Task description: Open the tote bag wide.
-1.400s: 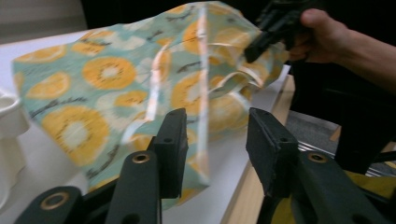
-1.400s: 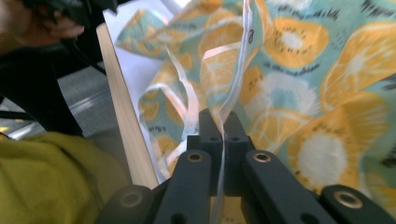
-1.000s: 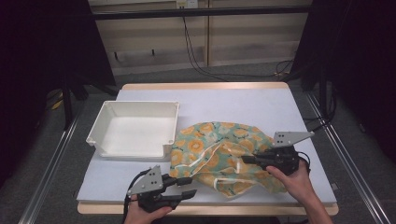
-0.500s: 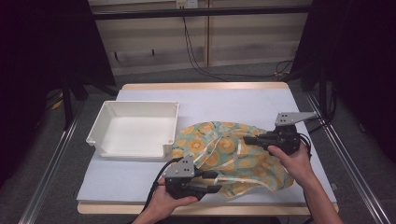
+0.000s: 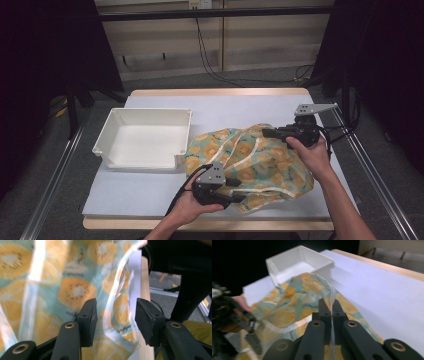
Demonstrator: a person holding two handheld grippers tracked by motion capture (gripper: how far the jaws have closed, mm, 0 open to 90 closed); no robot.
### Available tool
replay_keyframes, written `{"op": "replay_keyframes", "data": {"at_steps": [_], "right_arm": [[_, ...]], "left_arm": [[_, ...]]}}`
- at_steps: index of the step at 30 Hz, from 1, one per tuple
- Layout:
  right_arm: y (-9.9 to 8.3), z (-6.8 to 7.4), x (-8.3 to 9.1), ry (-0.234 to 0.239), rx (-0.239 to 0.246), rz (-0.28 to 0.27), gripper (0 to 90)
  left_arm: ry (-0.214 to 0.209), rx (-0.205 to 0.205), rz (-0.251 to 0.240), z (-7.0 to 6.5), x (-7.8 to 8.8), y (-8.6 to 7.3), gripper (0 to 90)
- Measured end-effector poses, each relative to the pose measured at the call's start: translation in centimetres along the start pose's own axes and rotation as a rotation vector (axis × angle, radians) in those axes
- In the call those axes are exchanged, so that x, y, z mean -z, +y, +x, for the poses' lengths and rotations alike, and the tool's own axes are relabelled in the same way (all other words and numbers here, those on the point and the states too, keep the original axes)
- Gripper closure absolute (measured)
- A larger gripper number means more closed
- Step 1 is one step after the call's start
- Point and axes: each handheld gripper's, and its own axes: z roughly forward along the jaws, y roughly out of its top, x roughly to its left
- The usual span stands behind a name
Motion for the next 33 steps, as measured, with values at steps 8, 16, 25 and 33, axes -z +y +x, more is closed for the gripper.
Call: {"op": "replay_keyframes", "data": {"at_steps": [8,16,25,33], "right_arm": [[-0.2,-1.4,-1.1,-0.028,-0.008,0.025,90.0],[-0.6,-2.7,-1.8,-0.064,-0.017,0.056,90.0],[-1.2,-3.9,-2.5,-0.092,-0.04,0.07,90.0],[-1.4,-5.7,-1.6,-0.143,-0.086,0.052,90.0]], "left_arm": [[0.057,-0.002,0.004,0.6,-0.3,-1.0,50.9],[0.075,-0.01,0.037,0.9,-0.7,-1.4,59.6],[0.026,0.027,0.001,1.1,0.2,-1.1,90.0],[-0.158,0.015,-0.105,-2.0,2.6,0.5,90.0]]}}
